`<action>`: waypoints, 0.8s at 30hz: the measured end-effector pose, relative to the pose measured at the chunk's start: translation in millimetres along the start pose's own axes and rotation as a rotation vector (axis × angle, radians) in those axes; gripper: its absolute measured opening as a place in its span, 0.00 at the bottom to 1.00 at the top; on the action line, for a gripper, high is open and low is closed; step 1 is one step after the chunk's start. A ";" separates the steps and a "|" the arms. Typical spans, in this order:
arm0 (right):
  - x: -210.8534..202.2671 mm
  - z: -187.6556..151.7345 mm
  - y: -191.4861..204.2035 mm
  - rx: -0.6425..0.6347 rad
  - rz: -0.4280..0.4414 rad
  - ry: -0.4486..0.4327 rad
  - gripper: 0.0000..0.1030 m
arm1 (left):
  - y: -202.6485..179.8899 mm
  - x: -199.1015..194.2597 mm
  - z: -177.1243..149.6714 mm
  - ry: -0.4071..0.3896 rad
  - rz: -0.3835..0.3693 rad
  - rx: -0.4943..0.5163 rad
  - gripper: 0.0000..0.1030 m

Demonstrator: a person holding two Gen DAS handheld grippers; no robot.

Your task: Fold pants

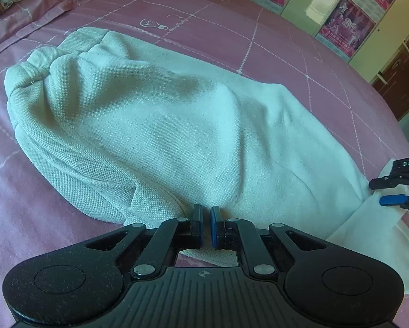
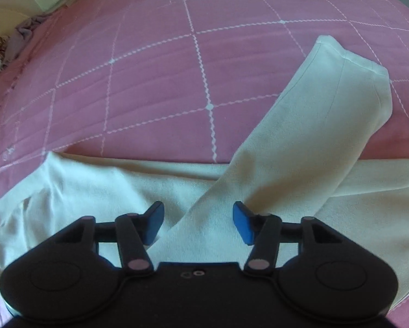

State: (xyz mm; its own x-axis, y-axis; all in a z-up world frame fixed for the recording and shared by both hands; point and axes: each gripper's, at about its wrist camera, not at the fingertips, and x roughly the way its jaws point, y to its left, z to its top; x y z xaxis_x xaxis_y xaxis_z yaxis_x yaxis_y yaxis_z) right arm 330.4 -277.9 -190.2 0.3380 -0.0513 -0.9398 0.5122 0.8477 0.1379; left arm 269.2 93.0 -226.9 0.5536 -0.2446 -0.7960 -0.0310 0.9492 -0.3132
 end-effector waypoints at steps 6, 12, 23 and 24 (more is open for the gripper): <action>15.1 -4.5 11.3 -0.045 -0.086 0.015 0.03 | 10.6 -0.4 -2.4 -0.007 -0.045 -0.021 0.08; -46.1 -48.5 -44.2 -0.064 -0.029 -0.038 0.00 | 10.6 -0.7 -6.3 -0.022 -0.045 0.008 0.08; -62.8 -71.4 -110.7 0.114 0.081 -0.050 0.33 | -11.4 -1.8 -2.0 -0.025 0.040 0.089 0.08; -63.5 -56.6 -103.3 0.109 0.096 -0.068 0.37 | -11.6 -1.7 -2.1 -0.027 0.042 0.086 0.08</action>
State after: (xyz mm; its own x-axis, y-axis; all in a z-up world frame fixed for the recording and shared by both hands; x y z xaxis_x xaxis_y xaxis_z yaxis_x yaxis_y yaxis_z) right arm 211.4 -332.4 -162.5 0.4402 -0.0116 -0.8978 0.5565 0.7882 0.2627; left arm 266.9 82.0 -223.0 0.5755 -0.1996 -0.7930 0.0163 0.9724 -0.2329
